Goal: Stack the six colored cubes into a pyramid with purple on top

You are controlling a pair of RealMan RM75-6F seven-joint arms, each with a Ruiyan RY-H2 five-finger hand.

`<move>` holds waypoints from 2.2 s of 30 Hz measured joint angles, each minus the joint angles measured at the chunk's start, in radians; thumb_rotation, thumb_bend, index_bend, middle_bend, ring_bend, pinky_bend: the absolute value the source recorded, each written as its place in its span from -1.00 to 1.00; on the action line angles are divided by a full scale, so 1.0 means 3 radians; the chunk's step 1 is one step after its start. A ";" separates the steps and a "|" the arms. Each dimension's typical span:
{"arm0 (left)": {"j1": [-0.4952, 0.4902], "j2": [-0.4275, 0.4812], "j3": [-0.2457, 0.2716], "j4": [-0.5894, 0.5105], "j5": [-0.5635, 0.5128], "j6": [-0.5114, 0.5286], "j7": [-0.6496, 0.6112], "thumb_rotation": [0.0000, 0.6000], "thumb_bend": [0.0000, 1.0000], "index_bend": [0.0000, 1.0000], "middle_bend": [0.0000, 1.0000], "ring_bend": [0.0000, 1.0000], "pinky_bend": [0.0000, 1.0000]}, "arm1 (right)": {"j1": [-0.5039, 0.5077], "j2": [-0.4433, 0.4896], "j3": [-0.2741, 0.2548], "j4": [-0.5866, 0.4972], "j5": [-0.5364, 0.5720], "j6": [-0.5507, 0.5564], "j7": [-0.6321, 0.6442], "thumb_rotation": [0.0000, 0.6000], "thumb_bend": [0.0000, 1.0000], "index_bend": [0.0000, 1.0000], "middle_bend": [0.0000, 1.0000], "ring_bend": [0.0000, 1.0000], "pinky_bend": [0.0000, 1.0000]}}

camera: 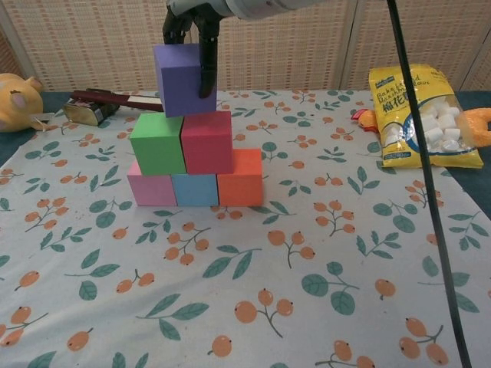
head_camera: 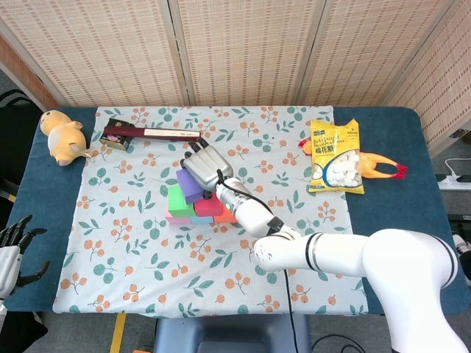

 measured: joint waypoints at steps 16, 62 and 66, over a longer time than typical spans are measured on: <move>-0.0004 -0.0022 0.0002 0.0018 -0.0009 -0.0025 -0.0002 1.00 -0.33 -0.54 -1.00 -1.00 -0.84 | 0.0116 -0.0209 0.0115 -0.0090 0.0558 0.0385 -0.0446 1.00 -1.00 0.06 -0.54 -1.00 -1.00; 0.0000 -0.0087 0.0020 0.0145 0.0011 -0.0053 -0.0110 1.00 -0.33 -0.54 -1.00 -1.00 -0.84 | 0.0119 -0.0430 0.0585 -0.0055 0.1179 0.0692 -0.1199 1.00 -1.00 -0.27 -0.54 -1.00 -1.00; 0.0007 -0.0092 0.0023 0.0158 0.0014 -0.0046 -0.0121 1.00 -0.33 -0.54 -1.00 -1.00 -0.84 | 0.0105 -0.0450 0.0618 -0.0040 0.1182 0.0686 -0.1229 1.00 -1.00 -0.69 -0.54 -1.00 -1.00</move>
